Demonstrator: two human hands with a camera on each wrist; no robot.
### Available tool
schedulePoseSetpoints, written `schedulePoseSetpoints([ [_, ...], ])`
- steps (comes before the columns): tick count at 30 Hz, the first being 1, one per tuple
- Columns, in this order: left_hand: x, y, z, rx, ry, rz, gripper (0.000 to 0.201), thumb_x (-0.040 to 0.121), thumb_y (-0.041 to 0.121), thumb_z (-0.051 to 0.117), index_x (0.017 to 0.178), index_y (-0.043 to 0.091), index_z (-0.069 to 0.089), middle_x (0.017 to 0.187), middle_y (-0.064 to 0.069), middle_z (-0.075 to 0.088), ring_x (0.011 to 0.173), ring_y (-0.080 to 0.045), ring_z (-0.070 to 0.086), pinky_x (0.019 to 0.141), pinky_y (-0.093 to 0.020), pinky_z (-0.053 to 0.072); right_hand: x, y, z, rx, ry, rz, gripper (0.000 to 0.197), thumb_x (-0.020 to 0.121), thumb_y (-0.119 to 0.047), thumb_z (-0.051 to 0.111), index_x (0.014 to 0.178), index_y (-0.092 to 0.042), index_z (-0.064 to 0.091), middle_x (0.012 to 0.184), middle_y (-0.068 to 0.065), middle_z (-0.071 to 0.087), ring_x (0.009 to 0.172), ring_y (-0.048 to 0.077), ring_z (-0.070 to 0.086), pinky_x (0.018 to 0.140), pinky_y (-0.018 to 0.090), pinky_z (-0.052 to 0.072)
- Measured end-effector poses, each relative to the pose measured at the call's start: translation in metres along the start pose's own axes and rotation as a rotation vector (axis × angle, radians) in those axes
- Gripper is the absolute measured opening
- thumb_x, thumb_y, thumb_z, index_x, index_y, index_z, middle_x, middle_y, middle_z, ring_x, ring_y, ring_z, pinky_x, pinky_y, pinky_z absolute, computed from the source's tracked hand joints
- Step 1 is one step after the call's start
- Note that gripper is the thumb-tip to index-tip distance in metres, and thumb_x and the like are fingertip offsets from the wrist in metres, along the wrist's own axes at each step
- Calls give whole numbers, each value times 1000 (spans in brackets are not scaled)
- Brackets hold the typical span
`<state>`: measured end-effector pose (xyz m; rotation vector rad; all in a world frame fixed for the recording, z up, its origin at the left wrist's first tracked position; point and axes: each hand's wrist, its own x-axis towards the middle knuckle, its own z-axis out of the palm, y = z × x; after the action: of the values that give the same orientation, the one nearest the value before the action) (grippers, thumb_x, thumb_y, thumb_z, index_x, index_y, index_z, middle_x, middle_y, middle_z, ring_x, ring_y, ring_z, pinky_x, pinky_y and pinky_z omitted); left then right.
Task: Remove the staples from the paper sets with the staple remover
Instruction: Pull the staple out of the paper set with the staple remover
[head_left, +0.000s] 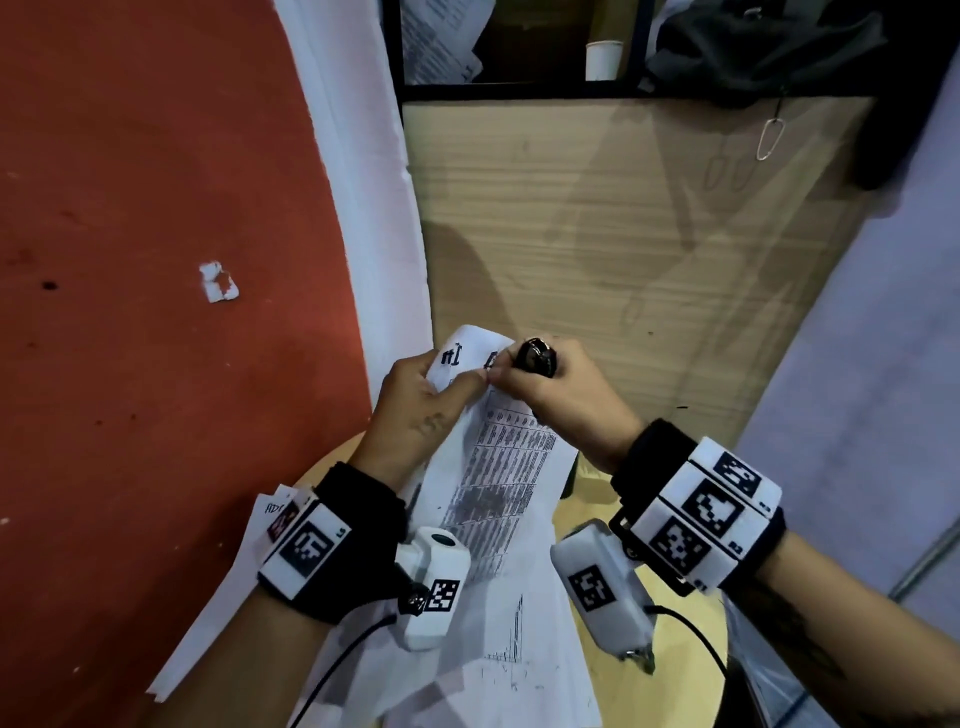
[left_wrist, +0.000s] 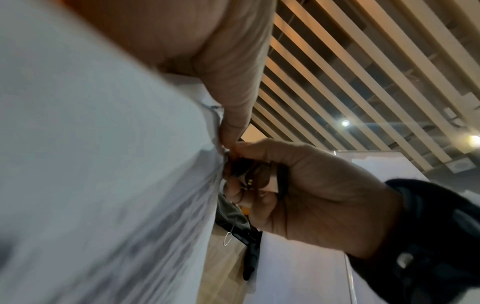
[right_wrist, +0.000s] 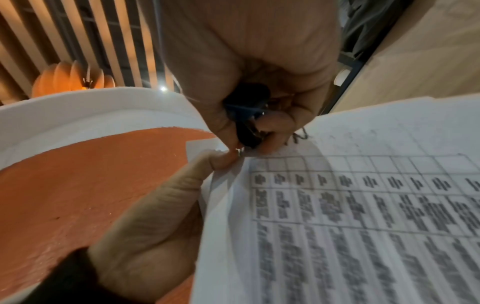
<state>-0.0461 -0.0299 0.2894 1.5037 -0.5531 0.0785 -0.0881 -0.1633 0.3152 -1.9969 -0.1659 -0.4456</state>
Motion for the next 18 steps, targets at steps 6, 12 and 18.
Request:
schedulePoseSetpoints([
  [6, 0, 0, -5, -85, -67, -42, 21, 91, 9, 58, 108, 1, 67, 101, -18, 71, 93, -29, 68, 89, -40, 52, 1, -2, -2, -47, -45, -28, 28, 85, -8, 60, 60, -22, 57, 56, -4, 50, 49, 4, 41, 50, 21, 32],
  [12, 6, -11, -15, 47, 73, 47, 45, 75, 50, 65, 97, 10, 70, 99, -12, 73, 98, -33, 67, 90, -58, 49, -1, 36, -6, -201, 156, 103, 23, 72, -18, 64, 52, -21, 54, 59, -3, 55, 63, 16, 51, 67, 39, 47],
  [18, 11, -15, -29, 152, 117, 155, 43, 84, 42, 61, 93, 0, 67, 97, -22, 69, 87, -20, 61, 86, -50, 50, -13, 75, -23, -722, 26, 457, 13, 75, -25, 61, 70, -13, 61, 71, 4, 56, 72, 27, 53, 61, 26, 35],
])
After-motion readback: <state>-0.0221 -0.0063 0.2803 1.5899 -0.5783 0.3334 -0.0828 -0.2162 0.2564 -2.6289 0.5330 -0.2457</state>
